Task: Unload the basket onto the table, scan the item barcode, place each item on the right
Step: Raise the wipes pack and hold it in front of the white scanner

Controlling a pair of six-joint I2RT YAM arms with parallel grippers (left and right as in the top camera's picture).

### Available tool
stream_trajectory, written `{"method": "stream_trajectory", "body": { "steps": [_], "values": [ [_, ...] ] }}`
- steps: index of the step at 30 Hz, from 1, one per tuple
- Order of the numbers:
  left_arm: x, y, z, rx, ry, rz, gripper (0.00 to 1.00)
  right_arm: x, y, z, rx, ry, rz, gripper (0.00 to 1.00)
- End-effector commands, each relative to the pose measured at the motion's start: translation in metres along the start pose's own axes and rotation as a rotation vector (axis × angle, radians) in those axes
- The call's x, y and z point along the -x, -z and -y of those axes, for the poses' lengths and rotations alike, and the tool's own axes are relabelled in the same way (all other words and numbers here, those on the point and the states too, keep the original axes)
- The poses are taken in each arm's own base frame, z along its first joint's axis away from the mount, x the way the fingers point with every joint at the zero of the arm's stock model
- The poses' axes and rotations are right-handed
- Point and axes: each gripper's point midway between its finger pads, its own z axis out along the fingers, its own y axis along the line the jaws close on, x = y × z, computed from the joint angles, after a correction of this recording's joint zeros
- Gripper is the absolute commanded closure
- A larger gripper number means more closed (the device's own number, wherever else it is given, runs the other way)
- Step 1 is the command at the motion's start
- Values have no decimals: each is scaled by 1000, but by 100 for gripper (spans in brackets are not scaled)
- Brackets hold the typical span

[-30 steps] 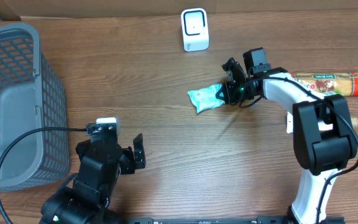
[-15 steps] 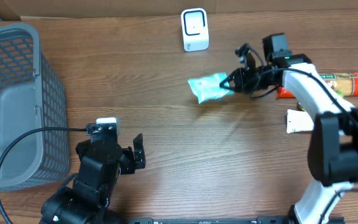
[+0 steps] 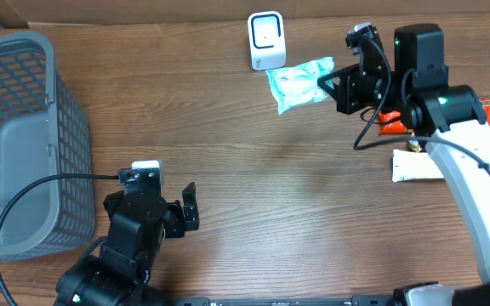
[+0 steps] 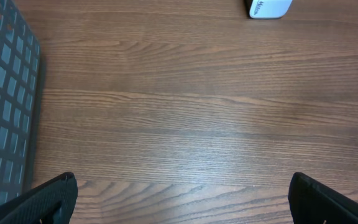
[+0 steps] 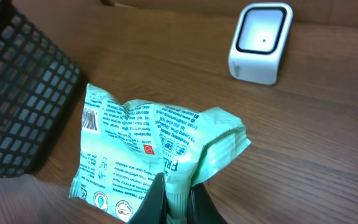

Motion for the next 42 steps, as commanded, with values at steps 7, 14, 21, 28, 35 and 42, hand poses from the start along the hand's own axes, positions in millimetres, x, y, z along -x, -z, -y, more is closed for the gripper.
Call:
{"method": "stream_trajectory", "body": {
  "steps": [7, 14, 21, 28, 35, 42],
  "values": [
    [0, -1, -1, 7, 10, 5, 0, 29, 30, -38, -32, 75, 115, 96],
    [0, -1, -1, 7, 10, 5, 1, 37, 30, -26, -160, 30, 153, 97],
    [0, -1, -1, 7, 10, 5, 0, 76, 34, -15, -448, 76, 242, 97],
    [0, -1, -1, 7, 10, 5, 0, 123, 8, 5, -697, 226, 363, 96],
    [0, -1, -1, 7, 10, 5, 0, 124, -71, 50, -911, 655, 209, 96],
    [0, -1, -1, 7, 10, 5, 1, 109, -124, 71, -957, 1143, -38, 96]
  ]
}}
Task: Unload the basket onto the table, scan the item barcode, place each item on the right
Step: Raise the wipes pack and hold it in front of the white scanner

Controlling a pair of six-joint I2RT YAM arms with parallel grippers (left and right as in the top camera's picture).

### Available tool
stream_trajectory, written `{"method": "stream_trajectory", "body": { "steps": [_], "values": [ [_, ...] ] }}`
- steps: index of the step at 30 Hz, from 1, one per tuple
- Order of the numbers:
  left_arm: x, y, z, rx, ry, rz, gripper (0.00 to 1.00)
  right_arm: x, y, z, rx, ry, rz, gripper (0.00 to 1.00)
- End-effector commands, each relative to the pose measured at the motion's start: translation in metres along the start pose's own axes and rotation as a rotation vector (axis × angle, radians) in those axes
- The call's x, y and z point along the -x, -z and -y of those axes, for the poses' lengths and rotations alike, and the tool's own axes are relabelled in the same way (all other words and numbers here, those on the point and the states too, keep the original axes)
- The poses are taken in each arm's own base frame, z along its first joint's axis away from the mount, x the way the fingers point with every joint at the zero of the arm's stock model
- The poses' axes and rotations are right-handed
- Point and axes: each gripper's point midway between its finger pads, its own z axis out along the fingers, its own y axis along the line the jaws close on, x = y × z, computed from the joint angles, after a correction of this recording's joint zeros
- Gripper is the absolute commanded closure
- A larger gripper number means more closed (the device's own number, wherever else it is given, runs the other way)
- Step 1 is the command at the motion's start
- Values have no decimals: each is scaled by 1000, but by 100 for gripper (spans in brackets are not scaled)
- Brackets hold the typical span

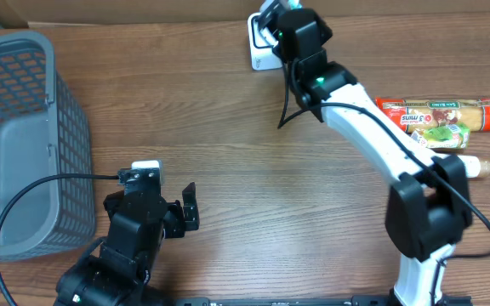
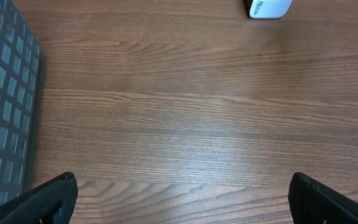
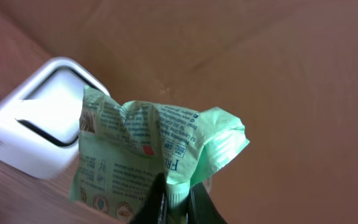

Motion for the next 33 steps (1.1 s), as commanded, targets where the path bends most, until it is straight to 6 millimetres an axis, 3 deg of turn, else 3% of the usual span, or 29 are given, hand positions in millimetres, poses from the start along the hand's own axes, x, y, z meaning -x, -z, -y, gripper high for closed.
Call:
{"method": "stream_trajectory", "body": {
  "steps": [1, 12, 22, 33],
  "values": [
    [0, -1, -1, 7, 10, 5, 0, 17, -3, 10, -67, 307, 45, 96],
    [0, -1, -1, 7, 10, 5, 0, 60, -22, 10, -213, 503, 271, 96],
    [0, -1, -1, 7, 10, 5, 1, 37, -63, -36, -238, 629, 261, 96],
    [0, -1, -1, 7, 10, 5, 0, 21, -79, -40, -251, 651, 248, 96]
  ]
}}
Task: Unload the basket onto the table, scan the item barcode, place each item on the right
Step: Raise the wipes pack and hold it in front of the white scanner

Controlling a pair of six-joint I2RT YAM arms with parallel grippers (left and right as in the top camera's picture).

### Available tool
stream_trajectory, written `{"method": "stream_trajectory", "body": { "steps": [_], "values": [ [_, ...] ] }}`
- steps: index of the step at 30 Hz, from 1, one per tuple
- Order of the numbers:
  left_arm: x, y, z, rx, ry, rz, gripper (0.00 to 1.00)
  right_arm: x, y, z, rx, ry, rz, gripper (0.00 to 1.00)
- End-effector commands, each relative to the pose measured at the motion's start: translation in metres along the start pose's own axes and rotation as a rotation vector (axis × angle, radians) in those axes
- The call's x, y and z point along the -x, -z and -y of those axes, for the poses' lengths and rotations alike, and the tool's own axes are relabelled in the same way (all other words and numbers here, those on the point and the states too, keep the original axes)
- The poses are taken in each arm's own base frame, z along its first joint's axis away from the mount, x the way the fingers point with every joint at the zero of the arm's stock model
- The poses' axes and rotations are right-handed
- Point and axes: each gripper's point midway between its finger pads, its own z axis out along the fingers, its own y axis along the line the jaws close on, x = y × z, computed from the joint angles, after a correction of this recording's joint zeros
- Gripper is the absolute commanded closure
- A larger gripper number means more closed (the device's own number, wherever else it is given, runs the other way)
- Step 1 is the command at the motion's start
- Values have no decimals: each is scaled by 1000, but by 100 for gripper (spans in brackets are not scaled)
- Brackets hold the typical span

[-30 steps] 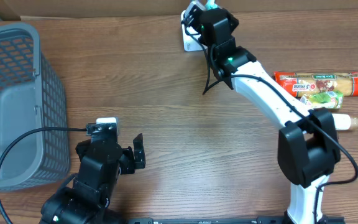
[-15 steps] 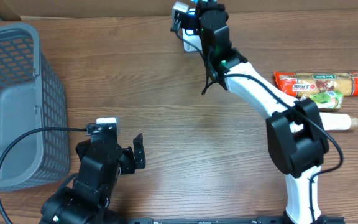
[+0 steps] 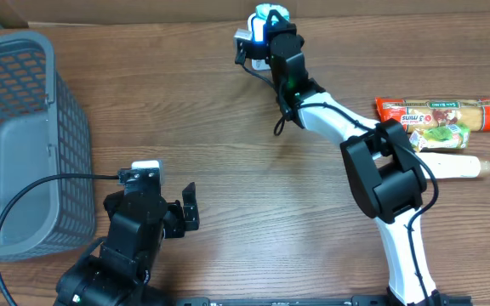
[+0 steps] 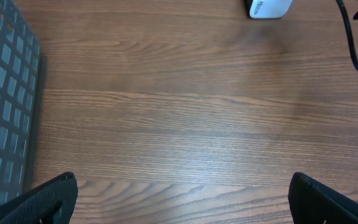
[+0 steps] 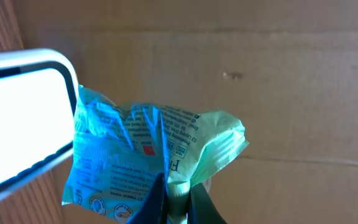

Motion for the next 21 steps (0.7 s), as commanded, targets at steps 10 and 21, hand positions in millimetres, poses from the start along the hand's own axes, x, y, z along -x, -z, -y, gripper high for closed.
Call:
{"method": "stream_trajectory", "body": {
  "steps": [10, 21],
  "values": [
    [0, -1, -1, 7, 10, 5, 0, -3, -5, 13, -52, -25, 9, 96],
    [0, -1, -1, 7, 10, 5, 0, -4, -7, -4, -16, -28, 8, 96]
  ]
}}
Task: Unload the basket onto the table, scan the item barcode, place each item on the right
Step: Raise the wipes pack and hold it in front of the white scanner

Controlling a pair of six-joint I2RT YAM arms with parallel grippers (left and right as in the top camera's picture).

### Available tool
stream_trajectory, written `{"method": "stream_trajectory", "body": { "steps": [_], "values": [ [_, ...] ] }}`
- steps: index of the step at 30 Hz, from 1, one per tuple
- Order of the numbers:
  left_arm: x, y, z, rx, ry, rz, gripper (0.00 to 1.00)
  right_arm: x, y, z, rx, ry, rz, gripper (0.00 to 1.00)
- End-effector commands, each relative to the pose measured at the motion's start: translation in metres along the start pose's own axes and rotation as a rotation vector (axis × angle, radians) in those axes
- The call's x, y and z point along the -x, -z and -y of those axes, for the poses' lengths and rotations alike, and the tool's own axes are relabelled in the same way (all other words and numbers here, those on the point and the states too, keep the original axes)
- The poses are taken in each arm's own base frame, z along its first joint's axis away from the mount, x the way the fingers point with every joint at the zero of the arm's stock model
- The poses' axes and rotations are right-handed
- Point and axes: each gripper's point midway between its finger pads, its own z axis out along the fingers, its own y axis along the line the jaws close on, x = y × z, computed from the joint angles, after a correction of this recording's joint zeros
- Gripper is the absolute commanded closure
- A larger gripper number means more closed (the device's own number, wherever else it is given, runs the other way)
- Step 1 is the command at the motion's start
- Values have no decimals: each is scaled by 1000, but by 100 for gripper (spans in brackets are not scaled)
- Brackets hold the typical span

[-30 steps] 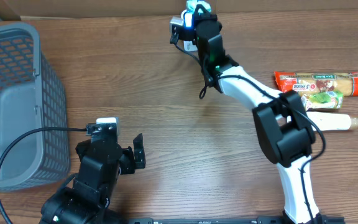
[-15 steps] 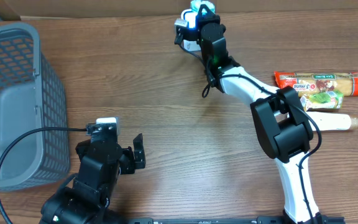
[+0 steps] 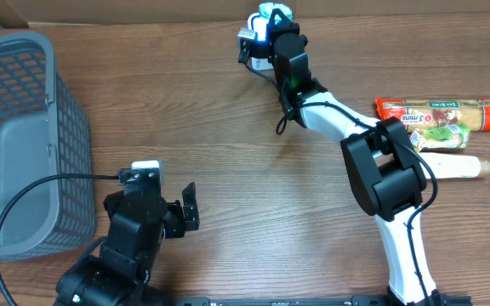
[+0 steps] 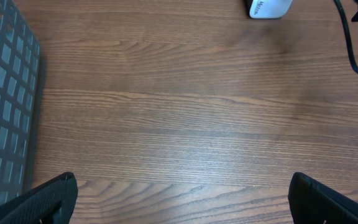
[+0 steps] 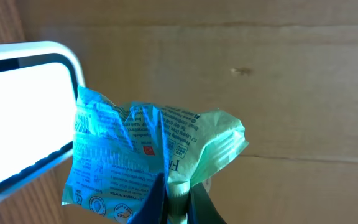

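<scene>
My right gripper (image 5: 178, 198) is shut on a crinkled green packet (image 5: 148, 152) with printed text, held right up against the bright window of the white barcode scanner (image 5: 20, 112). From overhead the packet (image 3: 270, 12) shows only as a green sliver at the scanner (image 3: 258, 25), under the right gripper (image 3: 277, 36). The scanner's base (image 4: 268, 7) shows at the top of the left wrist view. My left gripper (image 4: 182, 199) stands open over bare table at the near left, its fingertips (image 4: 48, 196) wide apart.
A grey mesh basket (image 3: 15, 136) fills the left side. At the right edge lie a red packet (image 3: 441, 110), a green-labelled item (image 3: 436, 134) and a pale tube (image 3: 449, 166). A cardboard wall (image 5: 241, 74) stands behind the scanner.
The scene is almost unchanged: the right gripper still holds the green packet against the scanner's window, shifted only very slightly. The left arm has not moved.
The right gripper first held the green packet in the air to the right of the scanner. Then it had carried the packet up to the scanner's face. After that the packet sat pressed close to the lit window, where it stays. The left gripper stayed open throughout.
</scene>
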Motion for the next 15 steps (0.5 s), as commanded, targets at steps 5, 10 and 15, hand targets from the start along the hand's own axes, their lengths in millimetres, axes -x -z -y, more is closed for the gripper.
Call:
{"method": "stream_trajectory", "body": {
  "steps": [5, 10, 15],
  "values": [
    [0, -1, -1, 7, 10, 5, 0, 0, -3, 4, -18, -36, 2, 96],
    [0, -1, -1, 7, 10, 5, 0, -1, -3, 21, -83, -59, 2, 96],
    [0, -1, -1, 7, 10, 5, 0, -3, 2, 43, -136, -81, -17, 96]
  ]
}}
